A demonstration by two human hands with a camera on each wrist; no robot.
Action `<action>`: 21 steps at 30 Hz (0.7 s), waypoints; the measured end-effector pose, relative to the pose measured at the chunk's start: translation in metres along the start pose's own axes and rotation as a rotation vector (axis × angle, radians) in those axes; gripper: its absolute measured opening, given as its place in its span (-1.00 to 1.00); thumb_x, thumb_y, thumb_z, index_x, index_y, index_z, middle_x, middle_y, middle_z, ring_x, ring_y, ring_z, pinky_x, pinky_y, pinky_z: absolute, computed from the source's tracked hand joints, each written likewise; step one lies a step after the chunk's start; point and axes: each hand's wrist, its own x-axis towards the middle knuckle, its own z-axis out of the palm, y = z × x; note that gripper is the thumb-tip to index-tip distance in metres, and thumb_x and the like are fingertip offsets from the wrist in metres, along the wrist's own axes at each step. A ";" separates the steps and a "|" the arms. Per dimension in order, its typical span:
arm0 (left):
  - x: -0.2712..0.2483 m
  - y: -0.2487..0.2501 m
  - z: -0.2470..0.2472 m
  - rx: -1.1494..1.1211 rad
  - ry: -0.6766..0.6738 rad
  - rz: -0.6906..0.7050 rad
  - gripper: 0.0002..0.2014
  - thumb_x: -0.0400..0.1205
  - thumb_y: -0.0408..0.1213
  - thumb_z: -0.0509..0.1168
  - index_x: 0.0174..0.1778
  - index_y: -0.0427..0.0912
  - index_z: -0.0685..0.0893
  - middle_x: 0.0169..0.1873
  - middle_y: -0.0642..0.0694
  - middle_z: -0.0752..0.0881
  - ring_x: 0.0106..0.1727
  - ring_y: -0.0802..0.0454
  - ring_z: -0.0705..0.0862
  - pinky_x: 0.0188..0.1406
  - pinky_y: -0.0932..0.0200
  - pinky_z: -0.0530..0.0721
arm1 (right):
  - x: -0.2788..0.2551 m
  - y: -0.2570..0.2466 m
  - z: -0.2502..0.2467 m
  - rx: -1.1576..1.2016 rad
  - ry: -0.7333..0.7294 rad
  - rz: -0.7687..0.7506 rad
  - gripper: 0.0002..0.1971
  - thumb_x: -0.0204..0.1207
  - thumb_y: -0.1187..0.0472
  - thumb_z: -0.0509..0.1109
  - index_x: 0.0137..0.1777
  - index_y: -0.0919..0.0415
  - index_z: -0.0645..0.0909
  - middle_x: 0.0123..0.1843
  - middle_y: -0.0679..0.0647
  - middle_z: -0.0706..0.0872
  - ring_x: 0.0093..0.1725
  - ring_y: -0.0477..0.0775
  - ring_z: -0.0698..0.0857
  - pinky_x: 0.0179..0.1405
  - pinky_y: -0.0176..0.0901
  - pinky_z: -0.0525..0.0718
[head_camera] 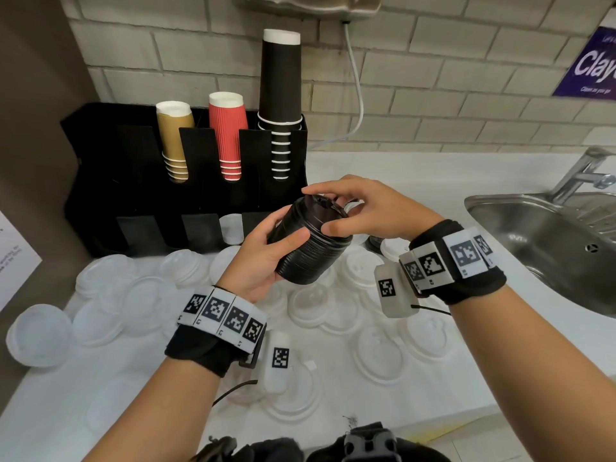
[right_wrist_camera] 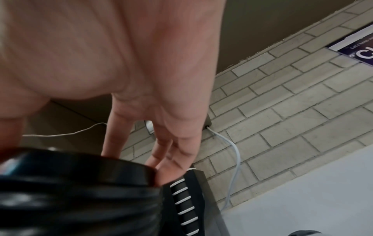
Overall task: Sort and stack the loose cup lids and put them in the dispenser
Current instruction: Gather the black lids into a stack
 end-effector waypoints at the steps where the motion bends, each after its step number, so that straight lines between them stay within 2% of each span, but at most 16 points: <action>1: 0.000 -0.001 0.001 -0.013 0.003 -0.003 -0.45 0.29 -0.10 0.49 0.24 0.17 0.65 0.19 0.01 0.76 0.17 0.03 0.77 -0.13 0.04 0.78 | -0.001 0.001 0.001 -0.006 0.010 -0.001 -0.45 0.38 0.16 0.58 0.36 -0.22 0.58 0.10 -0.05 0.55 0.12 -0.06 0.59 0.03 -0.24 0.61; 4: 0.000 -0.003 0.004 -0.052 -0.001 -0.019 -0.48 0.33 -0.09 0.47 0.26 0.13 0.64 0.21 -0.03 0.76 0.17 0.01 0.77 -0.14 0.06 0.78 | -0.004 0.004 0.002 0.012 0.041 -0.008 -0.47 0.37 0.12 0.60 0.32 -0.26 0.58 0.11 -0.08 0.57 0.14 -0.04 0.58 0.04 -0.27 0.58; 8: 0.004 -0.003 0.006 -0.094 0.000 -0.040 -0.43 0.35 -0.10 0.46 0.34 0.06 0.62 0.23 -0.07 0.75 0.17 0.00 0.77 -0.15 0.04 0.77 | -0.009 0.002 0.000 0.025 0.055 -0.047 -0.55 0.34 0.10 0.62 0.23 -0.06 0.63 0.12 -0.10 0.65 0.10 -0.06 0.64 -0.03 -0.32 0.65; 11: 0.007 -0.003 0.007 -0.137 -0.004 -0.042 -0.43 0.42 -0.13 0.40 0.41 0.01 0.58 0.22 -0.05 0.75 0.16 0.02 0.77 -0.16 0.04 0.77 | -0.017 0.006 -0.012 0.182 0.062 -0.039 -0.58 0.39 0.01 0.52 0.26 0.01 0.61 0.23 0.00 0.68 0.21 -0.06 0.68 0.20 -0.24 0.66; 13: 0.010 -0.003 0.007 -0.167 -0.004 -0.037 -0.47 0.45 -0.14 0.37 0.40 0.02 0.58 0.19 -0.02 0.76 0.17 0.03 0.77 -0.14 0.03 0.77 | -0.022 0.017 -0.027 0.278 0.138 0.012 -0.66 0.51 0.00 0.39 0.28 -0.03 0.60 0.27 0.03 0.67 0.26 -0.01 0.69 0.24 -0.20 0.65; 14: 0.011 -0.003 0.006 -0.177 -0.004 -0.031 -0.49 0.46 -0.14 0.36 0.39 0.03 0.58 0.19 -0.01 0.76 0.18 0.03 0.76 -0.11 0.03 0.77 | -0.024 0.026 -0.035 0.265 0.184 0.066 -0.72 0.59 0.03 0.35 0.28 -0.03 0.59 0.25 -0.02 0.67 0.27 -0.01 0.68 0.20 -0.22 0.65; 16: 0.013 -0.003 0.006 -0.193 -0.001 -0.016 -0.50 0.47 -0.15 0.36 0.37 0.03 0.59 0.19 -0.01 0.76 0.20 0.03 0.75 -0.06 0.03 0.77 | -0.026 0.049 -0.049 0.093 0.227 0.254 -0.74 0.67 0.09 0.28 0.32 0.01 0.58 0.26 -0.05 0.66 0.30 0.01 0.64 0.13 -0.25 0.58; 19: 0.015 -0.004 0.006 -0.207 0.004 -0.004 -0.52 0.45 -0.16 0.36 0.33 0.04 0.61 0.15 0.01 0.78 0.18 0.04 0.76 -0.07 0.04 0.78 | -0.024 0.092 -0.054 -0.309 0.077 0.601 -0.58 0.66 0.02 0.27 0.47 0.09 0.46 0.38 0.10 0.61 0.28 0.10 0.58 0.17 -0.17 0.46; 21: 0.016 -0.005 0.006 -0.201 0.003 0.000 -0.52 0.45 -0.16 0.36 0.34 0.04 0.61 0.15 0.01 0.78 0.17 0.04 0.77 -0.09 0.04 0.78 | -0.024 0.116 -0.049 -0.410 -0.050 0.733 -0.45 0.65 -0.02 0.27 0.58 0.12 0.29 0.46 0.19 0.54 0.36 0.18 0.55 0.25 -0.12 0.46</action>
